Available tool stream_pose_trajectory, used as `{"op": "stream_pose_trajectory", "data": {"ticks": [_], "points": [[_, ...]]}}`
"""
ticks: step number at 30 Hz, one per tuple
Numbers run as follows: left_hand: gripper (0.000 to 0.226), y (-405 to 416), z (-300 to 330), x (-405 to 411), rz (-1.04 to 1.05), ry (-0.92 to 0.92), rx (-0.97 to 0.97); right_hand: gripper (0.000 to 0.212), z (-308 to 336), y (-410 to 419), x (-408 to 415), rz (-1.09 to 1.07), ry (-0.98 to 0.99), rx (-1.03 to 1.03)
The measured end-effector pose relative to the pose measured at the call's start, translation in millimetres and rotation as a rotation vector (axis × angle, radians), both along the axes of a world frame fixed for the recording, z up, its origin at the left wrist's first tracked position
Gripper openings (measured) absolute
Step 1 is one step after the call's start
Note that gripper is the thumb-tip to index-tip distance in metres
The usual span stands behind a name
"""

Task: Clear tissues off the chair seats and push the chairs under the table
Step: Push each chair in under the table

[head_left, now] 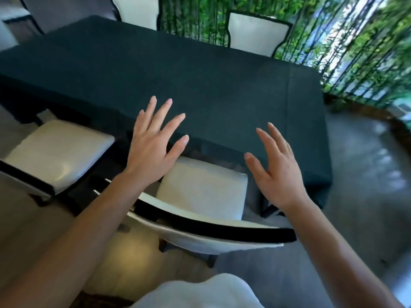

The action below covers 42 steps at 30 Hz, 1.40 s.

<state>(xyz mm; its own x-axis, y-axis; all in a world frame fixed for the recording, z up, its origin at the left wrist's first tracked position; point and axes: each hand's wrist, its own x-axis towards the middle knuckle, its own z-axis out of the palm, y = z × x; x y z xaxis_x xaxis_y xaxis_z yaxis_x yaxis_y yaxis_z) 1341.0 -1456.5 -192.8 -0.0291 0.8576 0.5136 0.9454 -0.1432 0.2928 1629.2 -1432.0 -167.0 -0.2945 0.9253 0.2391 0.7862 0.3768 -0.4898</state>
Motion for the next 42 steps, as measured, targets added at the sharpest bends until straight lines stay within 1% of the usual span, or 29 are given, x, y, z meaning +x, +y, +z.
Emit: {"op": "stream_pose_trajectory", "data": {"ticks": [3, 7, 10, 13, 16, 19, 22, 25, 29, 32, 34, 37, 42], "points": [[0.053, -0.2, -11.3, 18.7, -0.063, -0.013, -0.037, 0.064, -12.3, -16.9, 13.1, -0.037, -0.022, -0.060], [0.055, 0.0, -29.0, 30.7, -0.138, 0.057, -0.110, 0.064, -30.8, -33.3, 20.3, -0.074, -0.076, -0.101], [0.058, 6.5, -40.1, 27.3, -0.173, 0.132, -0.155, 0.069, -42.6, -31.1, 21.0, -0.125, -0.131, -0.036], [0.060, 25.5, -39.2, 15.6, -0.210, 0.172, -0.208, 0.068, -51.5, -26.7, 14.6, -0.197, -0.200, 0.030], [0.060, 43.2, -36.6, 4.7, -0.265, 0.193, -0.236, 0.067, -55.9, -28.1, 3.4, -0.263, -0.197, 0.031], [0.060, 50.0, -42.0, 5.4, -0.349, 0.183, -0.272, 0.066, -63.1, -39.5, -4.3, -0.317, -0.220, -0.013], [0.061, 46.6, -50.4, 19.7, -0.412, 0.204, -0.306, 0.066, -72.1, -56.0, -7.8, -0.349, -0.268, -0.047], [0.061, 28.6, -51.7, 28.0, -0.447, 0.200, -0.308, 0.065, -78.7, -73.9, -9.0, -0.331, -0.316, -0.028], [0.063, -28.6, -57.5, 1.4, -0.351, 0.172, -0.337, 0.064, -83.4, -97.6, -11.3, -0.296, -0.322, -0.031], [0.071, -70.4, -63.9, -17.1, -0.278, 0.183, -0.483, 0.066, -89.1, -117.2, -10.8, -0.298, -0.393, -0.059], [0.073, -87.2, -67.0, -17.4, -0.269, 0.214, -0.524, 0.069, -91.6, -126.0, -10.3, -0.309, -0.428, -0.067], [0.075, -107.7, -70.4, -11.9, -0.243, 0.264, -0.504, 0.074, -90.3, -128.3, -11.7, -0.303, -0.455, -0.052], [0.083, -149.4, -85.2, -15.7, -0.129, 0.270, -0.448, 0.083, -92.7, -135.9, -9.1, -0.256, -0.487, -0.028]]}}
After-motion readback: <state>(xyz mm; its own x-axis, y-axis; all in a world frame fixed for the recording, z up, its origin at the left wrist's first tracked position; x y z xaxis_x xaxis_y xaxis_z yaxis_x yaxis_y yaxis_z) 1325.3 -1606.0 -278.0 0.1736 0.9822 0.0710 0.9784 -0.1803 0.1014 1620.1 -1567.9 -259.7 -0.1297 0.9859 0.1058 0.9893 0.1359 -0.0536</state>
